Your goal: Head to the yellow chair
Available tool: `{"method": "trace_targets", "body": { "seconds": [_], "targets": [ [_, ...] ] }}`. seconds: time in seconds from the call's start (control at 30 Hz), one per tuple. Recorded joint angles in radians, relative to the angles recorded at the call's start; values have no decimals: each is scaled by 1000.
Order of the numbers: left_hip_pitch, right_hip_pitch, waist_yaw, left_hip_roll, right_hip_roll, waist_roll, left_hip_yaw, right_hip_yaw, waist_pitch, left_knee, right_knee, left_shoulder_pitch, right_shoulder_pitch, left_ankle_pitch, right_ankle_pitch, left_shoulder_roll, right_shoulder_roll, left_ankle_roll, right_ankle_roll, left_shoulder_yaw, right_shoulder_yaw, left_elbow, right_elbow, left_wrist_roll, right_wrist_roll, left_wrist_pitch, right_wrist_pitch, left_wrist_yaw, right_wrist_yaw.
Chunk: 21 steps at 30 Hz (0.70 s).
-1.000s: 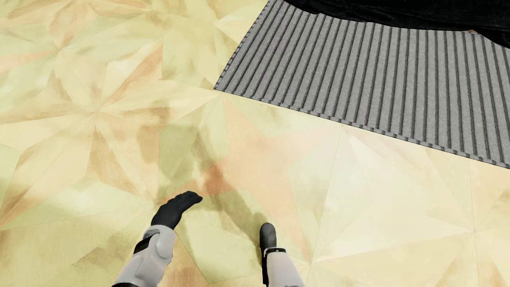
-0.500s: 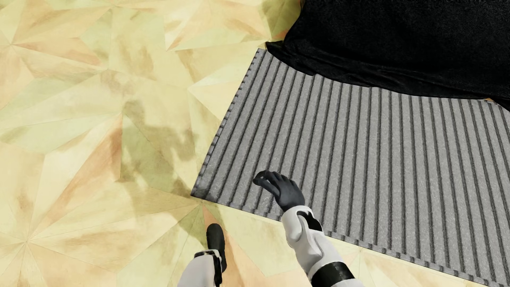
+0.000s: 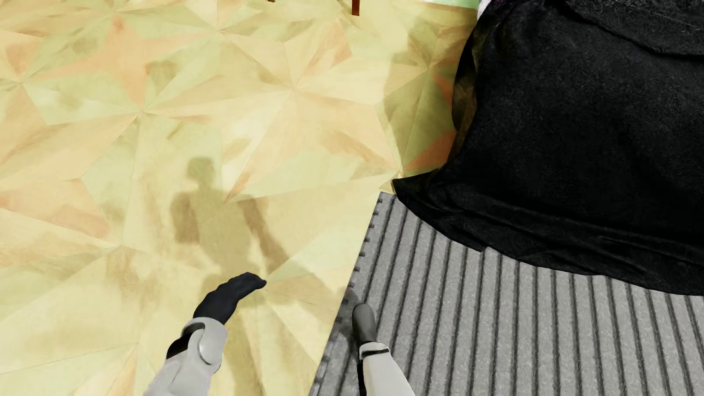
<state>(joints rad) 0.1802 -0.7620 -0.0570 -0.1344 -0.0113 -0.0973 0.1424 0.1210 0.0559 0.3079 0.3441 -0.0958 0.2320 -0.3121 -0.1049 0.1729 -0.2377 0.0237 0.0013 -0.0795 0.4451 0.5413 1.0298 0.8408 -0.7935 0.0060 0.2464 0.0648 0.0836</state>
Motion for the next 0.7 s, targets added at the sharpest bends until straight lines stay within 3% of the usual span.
{"method": "trace_targets", "body": {
  "seconds": [0.03, 0.07, 0.1, 0.13, 0.17, 0.2, 0.23, 0.3, 0.33, 0.4, 0.43, 0.5, 0.53, 0.57, 0.6, 0.63, 0.67, 0.7],
  "targets": [
    [68, -8, -23, 16, -8, 9, -34, -17, -1, 3, -59, -16, 46, 40, 18, 17, 3, -7, 15, -8, -68, -63, 6, -13, 29, -1, 27, 27, -52],
    [119, -21, -45, 45, -4, 25, -65, -57, 0, 50, 29, -7, 72, 111, 63, 29, 10, -20, 11, -1, -113, -114, 30, -32, 35, 12, 51, 62, -82],
    [135, -32, -65, 88, 23, 50, -91, -88, 6, 161, 181, 28, 75, 242, 135, 37, 23, -44, -23, 13, -139, -151, 64, -58, 25, 35, 59, 86, -80],
    [96, -16, -78, 136, 56, 81, -114, -121, 16, 352, 307, 74, 57, 423, 137, 44, 37, -88, -34, 22, -151, -167, 93, -81, 10, 64, 35, 89, -50],
    [-3, 27, -83, 185, 84, 113, -137, -165, 29, 587, 382, 113, 22, 578, 87, 51, 53, -153, -43, 11, -157, -151, 105, -86, -7, 102, -22, 66, -6],
    [-146, 92, -80, 223, 117, 143, -168, -201, 40, 805, 404, 134, -23, 591, 16, 64, 74, -180, -51, -31, -167, -97, 91, -61, -22, 144, -88, 23, 21],
    [-307, 179, -73, 247, 150, 167, -196, -223, 47, 962, 378, 141, -74, 497, -45, 76, 98, -165, -51, -94, -184, -14, 52, -12, -38, 181, -138, -26, 5],
    [-612, 387, -51, 286, 212, 195, -204, -223, 49, 1051, 253, 169, -181, 341, -126, 68, 154, -123, -59, -197, -226, 181, -68, 64, -66, 224, -185, -103, -125],
    [-736, 492, -38, 296, 235, 200, -189, -210, 45, 996, 188, 204, -237, 260, -155, 51, 179, -102, -65, -214, -235, 258, -130, 70, -72, 234, -209, -139, -186],
    [-920, 680, -7, 330, 258, 198, -119, -161, 36, 724, 86, 296, -362, 173, -191, 28, 199, -56, -70, -191, -209, 316, -283, 43, -74, 203, -279, -213, -229],
    [-970, 763, 10, 337, 255, 195, -88, -128, 30, 509, 44, 343, -428, 164, -193, 16, 195, -58, -68, -170, -188, 309, -369, 20, -68, 173, -318, -222, -238],
    [-984, 916, 45, 294, 215, 174, -104, -57, 19, 65, 2, 416, -520, 174, -149, -16, 180, -113, -55, -151, -170, 310, -514, 4, -30, 143, -366, -174, -278],
    [-975, 970, 60, 278, 185, 158, -92, -37, 13, 5, 32, 436, -529, 202, -82, -31, 170, -130, -44, -160, -172, 336, -562, 29, -2, 158, -366, -161, -301],
    [-984, 997, 72, 262, 151, 136, -55, -23, 10, 102, 115, 441, -514, 292, 23, -49, 148, -95, -12, -172, -177, 372, -600, 62, 26, 179, -353, -178, -316],
    [-997, 980, 81, 238, 120, 108, -17, -9, 12, 254, 274, 429, -485, 371, 171, -67, 118, -46, 67, -177, -183, 405, -627, 84, 46, 188, -330, -212, -321],
    [-990, 906, 88, 207, 96, 78, 12, -1, 20, 389, 499, 400, -449, 330, 327, -80, 91, -7, 153, -166, -187, 425, -631, 91, 53, 185, -297, -238, -322],
    [-954, 779, 91, 173, 75, 50, 42, 5, 30, 465, 726, 357, -418, 239, 382, -90, 79, 22, 208, -141, -186, 422, -597, 94, 54, 183, -250, -233, -318],
    [-883, 623, 93, 142, 56, 27, 72, 13, 38, 477, 901, 310, -396, 162, 314, -97, 80, 31, 170, -106, -175, 391, -516, 98, 53, 192, -191, -185, -300]
  ]
}}
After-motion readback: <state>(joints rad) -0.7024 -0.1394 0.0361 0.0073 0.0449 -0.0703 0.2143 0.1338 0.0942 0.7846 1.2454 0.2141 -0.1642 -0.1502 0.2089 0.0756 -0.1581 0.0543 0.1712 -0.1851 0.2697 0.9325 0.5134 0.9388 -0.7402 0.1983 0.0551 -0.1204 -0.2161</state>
